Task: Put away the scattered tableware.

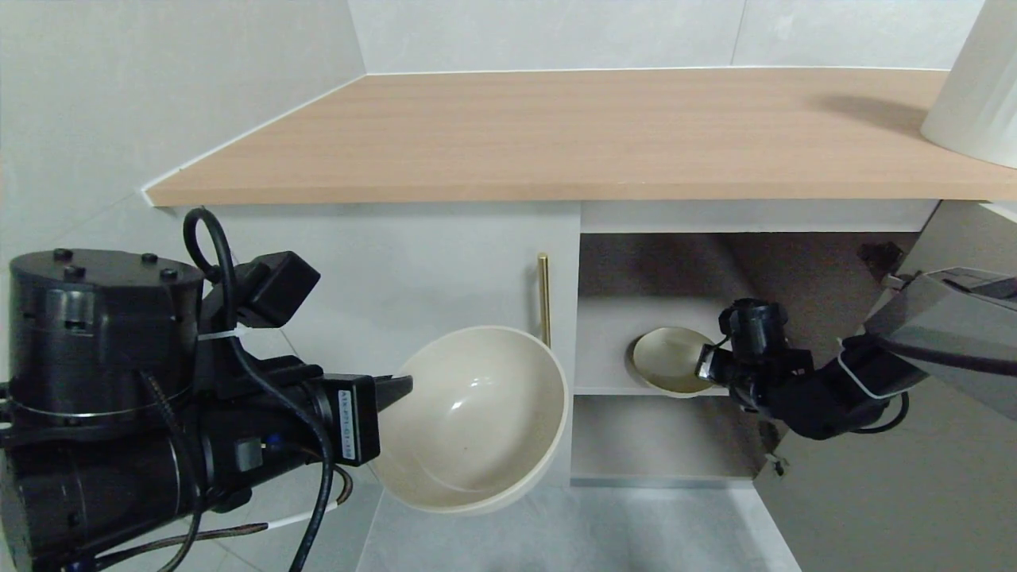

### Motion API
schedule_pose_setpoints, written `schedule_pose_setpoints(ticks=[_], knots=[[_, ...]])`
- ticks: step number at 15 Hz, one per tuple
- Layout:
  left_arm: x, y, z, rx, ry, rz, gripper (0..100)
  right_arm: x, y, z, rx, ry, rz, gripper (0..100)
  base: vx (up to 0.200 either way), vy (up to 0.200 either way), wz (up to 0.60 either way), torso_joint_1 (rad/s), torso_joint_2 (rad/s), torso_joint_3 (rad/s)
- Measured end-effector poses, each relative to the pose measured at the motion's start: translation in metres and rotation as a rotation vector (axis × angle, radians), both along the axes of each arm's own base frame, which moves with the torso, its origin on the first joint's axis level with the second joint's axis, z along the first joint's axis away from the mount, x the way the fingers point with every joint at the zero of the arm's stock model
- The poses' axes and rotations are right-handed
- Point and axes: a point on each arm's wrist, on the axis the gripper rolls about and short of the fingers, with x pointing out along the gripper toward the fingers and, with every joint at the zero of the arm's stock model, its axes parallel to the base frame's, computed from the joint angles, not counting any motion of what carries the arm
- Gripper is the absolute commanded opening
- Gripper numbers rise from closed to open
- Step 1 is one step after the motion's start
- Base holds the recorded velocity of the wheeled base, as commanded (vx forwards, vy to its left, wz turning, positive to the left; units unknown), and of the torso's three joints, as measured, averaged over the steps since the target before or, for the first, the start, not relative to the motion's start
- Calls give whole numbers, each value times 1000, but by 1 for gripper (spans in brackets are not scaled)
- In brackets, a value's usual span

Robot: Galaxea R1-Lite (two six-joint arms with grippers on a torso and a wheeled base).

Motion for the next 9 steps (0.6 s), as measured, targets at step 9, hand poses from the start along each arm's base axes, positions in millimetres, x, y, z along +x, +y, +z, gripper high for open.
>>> schedule_pose_setpoints(ticks=[9], knots=[[4,-3,-4,13,16,0,0,24,-7,-1,2,-51,-63,0,0,0,0,0,0,0]])
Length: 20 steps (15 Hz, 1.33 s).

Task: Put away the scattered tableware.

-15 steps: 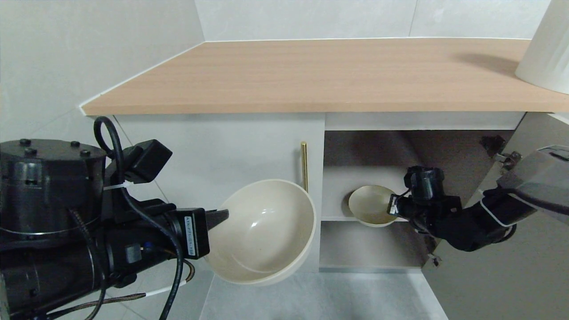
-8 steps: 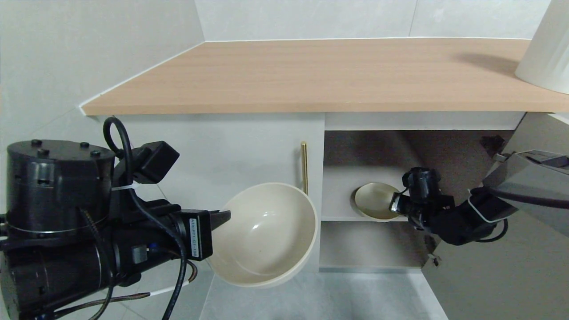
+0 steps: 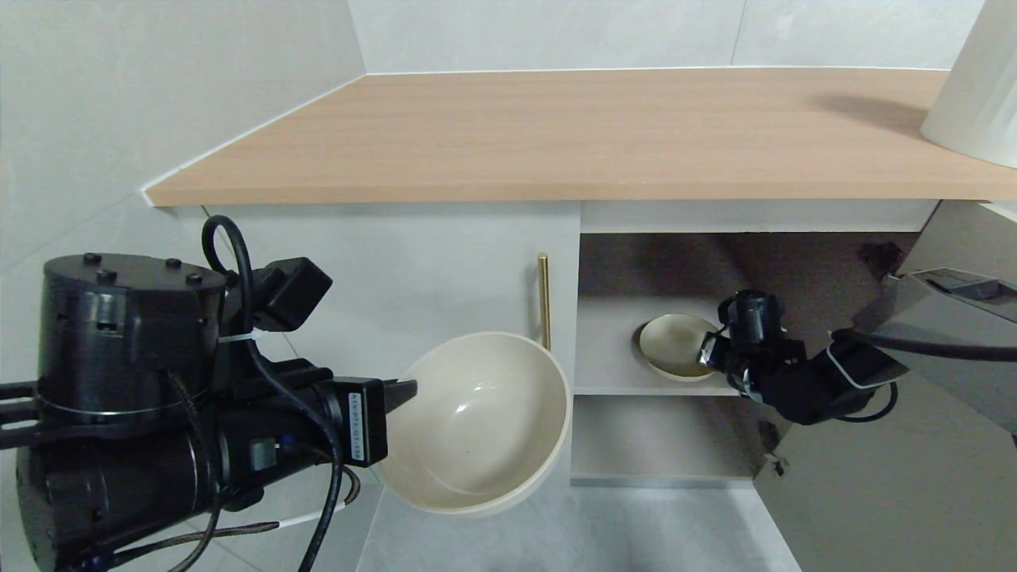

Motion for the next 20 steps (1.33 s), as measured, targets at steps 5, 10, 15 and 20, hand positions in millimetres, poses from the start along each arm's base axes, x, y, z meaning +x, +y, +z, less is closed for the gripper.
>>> schedule_pose_setpoints(ticks=[5,10,15,20], knots=[[1,-1,-1,1,2,-1,0,5,1,0,8,-12,-4,100,0,0,0,0,0,0],[2,-1,1,-1,-2,-1,0,7,2,11,74,-84,-30,100,0,0,0,0,0,0],[11,-9,1,41,-18,-23,0,-26,7,48,91,-86,78,100,0,0,0,0,0,0],[22,-38,-16,159,-65,-95,0,-119,27,125,14,-31,331,100,0,0,0,0,0,0]])
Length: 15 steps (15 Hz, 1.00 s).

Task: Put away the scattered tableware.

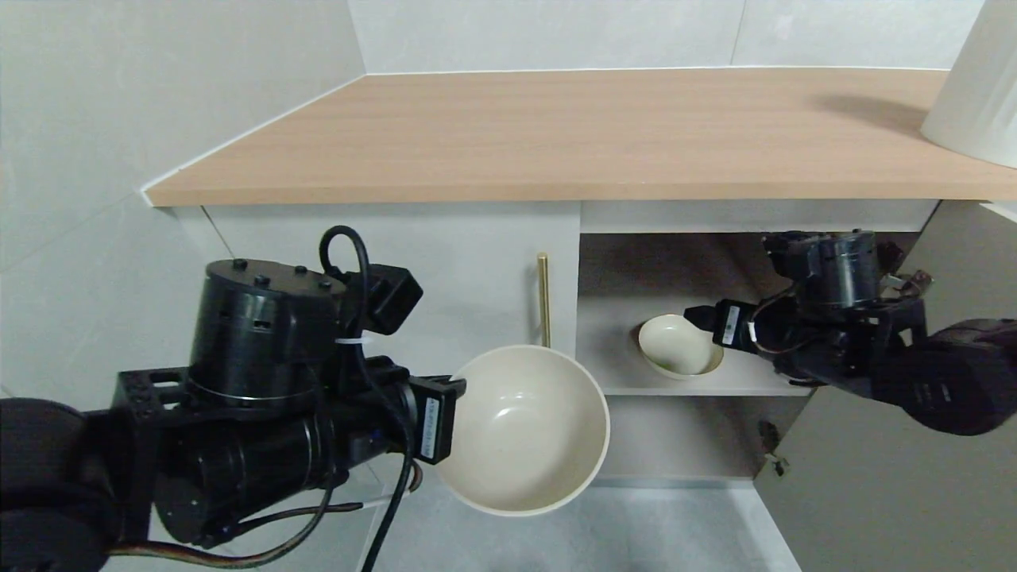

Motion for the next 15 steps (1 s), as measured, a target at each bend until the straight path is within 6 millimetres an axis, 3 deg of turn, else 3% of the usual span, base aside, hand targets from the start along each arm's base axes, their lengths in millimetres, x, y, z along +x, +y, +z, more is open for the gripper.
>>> schedule_pose_setpoints(ticks=[3,6,10,15], knots=[[11,-27,-2,22,-74,-53,0,-67,6,38,-39,104,185,100,0,0,0,0,0,0],[22,-47,-18,76,-142,-27,0,-111,9,65,2,101,367,100,0,0,0,0,0,0],[22,-69,-41,126,-202,62,0,-130,21,63,-11,111,456,100,0,0,0,0,0,0],[14,-77,-40,132,-228,88,0,-121,37,39,-84,179,432,100,0,0,0,0,0,0]])
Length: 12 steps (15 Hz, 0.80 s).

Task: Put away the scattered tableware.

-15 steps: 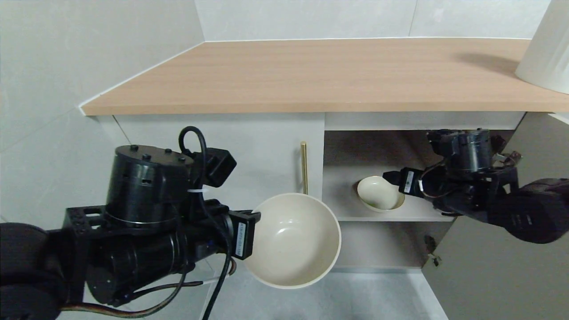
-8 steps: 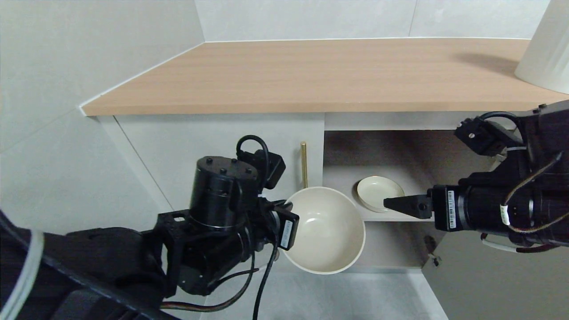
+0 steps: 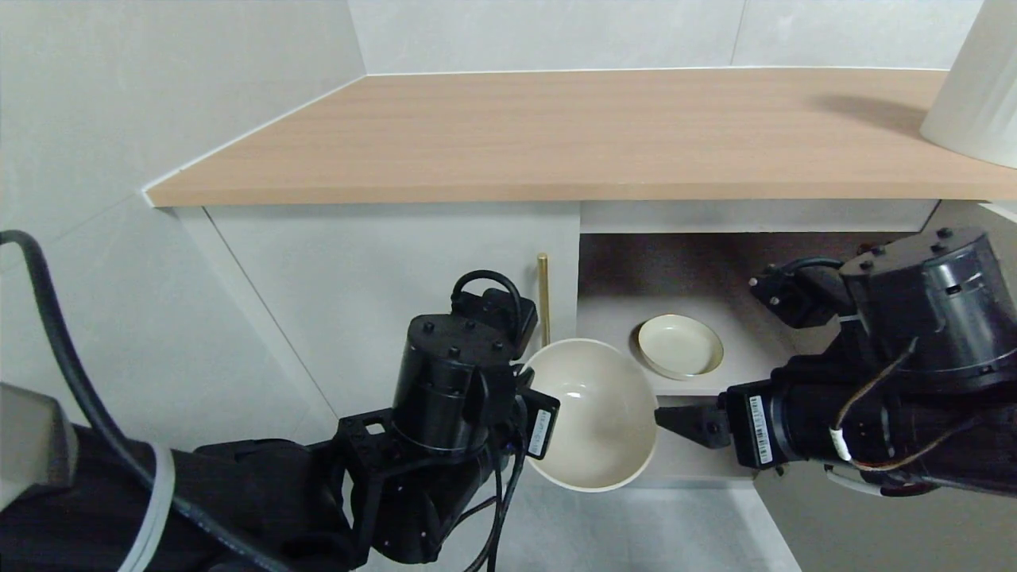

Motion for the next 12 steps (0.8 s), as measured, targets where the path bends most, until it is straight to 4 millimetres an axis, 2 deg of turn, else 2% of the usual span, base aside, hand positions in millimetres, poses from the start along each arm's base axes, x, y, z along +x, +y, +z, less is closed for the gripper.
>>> schedule_pose_setpoints(ticks=[3,7,8,12], knots=[[-9,-4,6,-10,-19,-5,0,12,10,-16,-57,13,-54,100,0,0,0,0,0,0],[-16,-8,6,-1,-28,-1,0,19,16,-24,-72,21,-65,100,0,0,0,0,0,0],[-16,-9,6,-1,-28,-4,0,19,16,-25,-75,24,-65,0,0,0,0,0,0,0],[-18,-10,6,-4,-29,-11,0,21,19,-27,-68,31,-64,0,0,0,0,0,0,0]])
